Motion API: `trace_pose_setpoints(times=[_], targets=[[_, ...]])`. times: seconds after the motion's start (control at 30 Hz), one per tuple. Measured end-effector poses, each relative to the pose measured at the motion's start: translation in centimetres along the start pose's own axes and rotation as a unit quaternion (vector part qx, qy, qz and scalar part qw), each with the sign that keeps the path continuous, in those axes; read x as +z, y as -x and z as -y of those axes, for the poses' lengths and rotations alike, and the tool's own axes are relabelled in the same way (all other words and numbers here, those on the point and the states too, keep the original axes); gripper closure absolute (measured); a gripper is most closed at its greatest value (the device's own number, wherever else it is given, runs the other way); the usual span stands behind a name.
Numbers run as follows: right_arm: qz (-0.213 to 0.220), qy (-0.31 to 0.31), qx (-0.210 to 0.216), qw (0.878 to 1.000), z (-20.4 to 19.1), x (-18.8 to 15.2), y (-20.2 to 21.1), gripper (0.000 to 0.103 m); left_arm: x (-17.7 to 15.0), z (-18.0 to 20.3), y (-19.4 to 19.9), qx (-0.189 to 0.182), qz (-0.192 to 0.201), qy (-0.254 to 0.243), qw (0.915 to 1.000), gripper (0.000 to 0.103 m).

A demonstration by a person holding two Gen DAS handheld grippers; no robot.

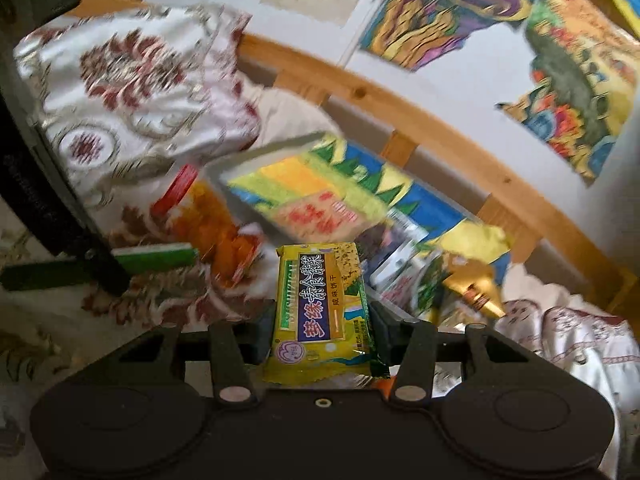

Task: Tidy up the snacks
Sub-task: 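Lift the yellow wafer packet and green stick packet over the dinosaur tray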

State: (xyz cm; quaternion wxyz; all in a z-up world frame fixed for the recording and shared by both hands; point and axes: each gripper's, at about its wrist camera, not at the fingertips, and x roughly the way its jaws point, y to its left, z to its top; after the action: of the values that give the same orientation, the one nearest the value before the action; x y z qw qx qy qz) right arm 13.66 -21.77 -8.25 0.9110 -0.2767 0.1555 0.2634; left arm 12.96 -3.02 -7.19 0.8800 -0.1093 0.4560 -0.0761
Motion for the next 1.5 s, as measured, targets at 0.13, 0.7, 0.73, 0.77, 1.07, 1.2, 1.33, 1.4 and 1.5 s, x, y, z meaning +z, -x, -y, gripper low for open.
trace_pose_setpoints(times=[0.13,0.7,0.73,0.77,1.07,1.2,1.33,1.4,1.5], targets=[[0.021,-0.031,-0.025,0.999,1.4,0.3,0.1,0.052,1.3,0.9,1.0,-0.007,0.029,-0.007,0.9995,0.085],[0.045,-0.178,-0.096,0.978,11.8,1.4,-5.3,0.052,15.2,4.3,-4.4,0.041,0.114,-0.021,0.9924,0.085],[0.043,-0.187,-0.096,0.977,12.5,1.4,-5.9,0.052,16.0,4.3,-5.1,0.042,0.114,-0.02,0.9924,0.085],[0.042,-0.197,-0.095,0.975,13.2,1.4,-6.4,0.052,16.7,4.3,-5.8,0.045,0.114,-0.017,0.9923,0.085],[0.015,-0.255,-0.077,0.964,16.7,1.4,-11.0,0.052,21.1,5.3,-12.4,0.047,0.104,0.0,0.9935,0.085],[0.021,-0.269,-0.075,0.96,17.3,1.3,-12.1,0.052,21.9,6.0,-14.3,0.039,0.108,-0.004,0.9934,0.085],[0.018,-0.274,-0.074,0.959,17.5,0.7,-13.1,0.052,22.4,7.2,-15.4,0.035,0.11,-0.026,0.993,0.085],[0.016,-0.278,-0.072,0.958,17.6,0.4,-13.5,0.052,22.4,7.7,-15.9,0.032,0.108,-0.033,0.9931,0.085],[0.016,-0.281,-0.071,0.957,17.8,0.3,-13.6,0.051,22.4,8.2,-16.4,0.032,0.104,-0.038,0.9934,0.085]])
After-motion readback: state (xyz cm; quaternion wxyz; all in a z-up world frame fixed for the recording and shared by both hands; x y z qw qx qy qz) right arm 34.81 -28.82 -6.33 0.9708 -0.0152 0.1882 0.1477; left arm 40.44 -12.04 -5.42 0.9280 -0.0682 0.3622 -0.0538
